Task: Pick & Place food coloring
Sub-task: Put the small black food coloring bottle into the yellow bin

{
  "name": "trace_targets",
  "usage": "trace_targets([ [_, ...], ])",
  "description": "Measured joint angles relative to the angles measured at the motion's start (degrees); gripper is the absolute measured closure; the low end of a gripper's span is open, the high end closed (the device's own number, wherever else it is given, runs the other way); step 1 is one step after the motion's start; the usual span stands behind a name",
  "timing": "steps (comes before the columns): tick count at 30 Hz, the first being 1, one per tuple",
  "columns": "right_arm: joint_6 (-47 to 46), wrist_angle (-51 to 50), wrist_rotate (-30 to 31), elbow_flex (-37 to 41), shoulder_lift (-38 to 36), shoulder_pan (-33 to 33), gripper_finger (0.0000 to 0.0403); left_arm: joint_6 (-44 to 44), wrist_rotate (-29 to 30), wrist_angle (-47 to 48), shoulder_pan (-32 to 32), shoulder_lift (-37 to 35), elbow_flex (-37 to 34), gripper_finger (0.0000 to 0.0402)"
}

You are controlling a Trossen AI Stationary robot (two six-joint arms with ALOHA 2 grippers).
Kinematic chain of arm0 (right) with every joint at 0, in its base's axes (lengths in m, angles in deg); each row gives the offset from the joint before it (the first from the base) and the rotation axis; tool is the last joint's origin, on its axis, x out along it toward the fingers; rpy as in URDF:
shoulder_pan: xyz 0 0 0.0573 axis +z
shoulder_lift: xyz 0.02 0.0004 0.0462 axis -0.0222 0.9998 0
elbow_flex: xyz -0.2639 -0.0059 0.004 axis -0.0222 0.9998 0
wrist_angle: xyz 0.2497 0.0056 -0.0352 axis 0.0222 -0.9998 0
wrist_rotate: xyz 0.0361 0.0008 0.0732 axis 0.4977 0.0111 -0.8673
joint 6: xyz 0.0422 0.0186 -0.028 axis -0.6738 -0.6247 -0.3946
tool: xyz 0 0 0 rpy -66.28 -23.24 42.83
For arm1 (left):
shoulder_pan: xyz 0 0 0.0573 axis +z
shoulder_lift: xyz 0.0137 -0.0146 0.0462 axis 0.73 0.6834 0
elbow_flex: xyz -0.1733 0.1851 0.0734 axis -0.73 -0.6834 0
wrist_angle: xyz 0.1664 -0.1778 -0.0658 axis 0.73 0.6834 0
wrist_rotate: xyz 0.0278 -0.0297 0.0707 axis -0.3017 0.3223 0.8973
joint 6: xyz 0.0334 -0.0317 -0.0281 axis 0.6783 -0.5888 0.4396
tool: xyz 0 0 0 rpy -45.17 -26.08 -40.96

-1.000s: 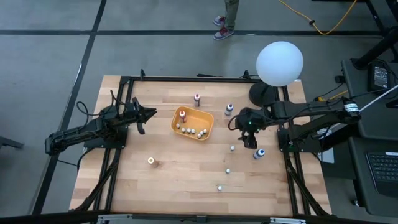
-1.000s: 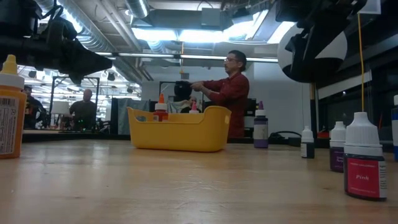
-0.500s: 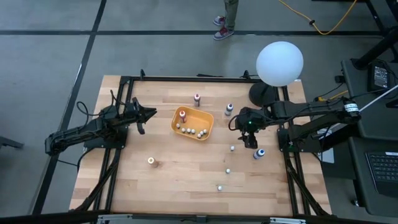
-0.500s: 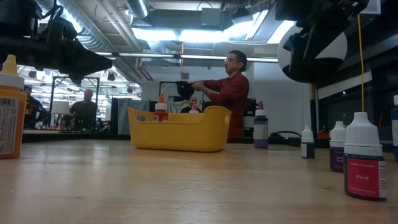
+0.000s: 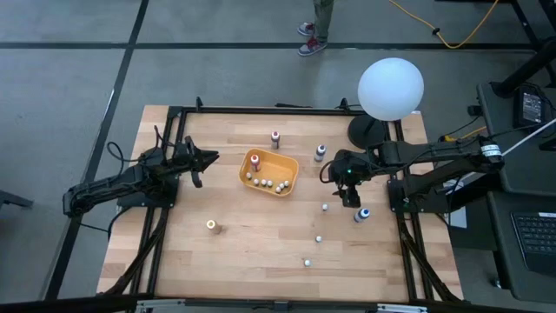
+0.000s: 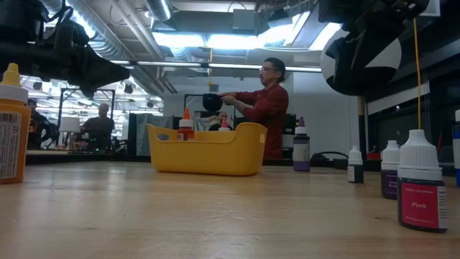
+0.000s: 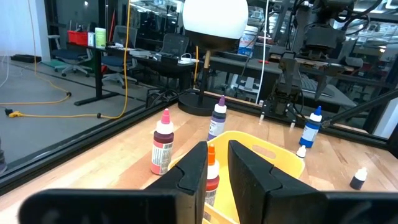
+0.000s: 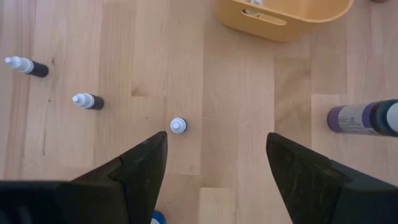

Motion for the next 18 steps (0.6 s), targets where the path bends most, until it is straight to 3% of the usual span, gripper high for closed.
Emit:
trace_targets([
  [18,0.30,0.00,-0.01,0.00,0.00,0.24,0.0130,0.00,0.00,0.00,0.00,0.01,0.00,0.0343],
])
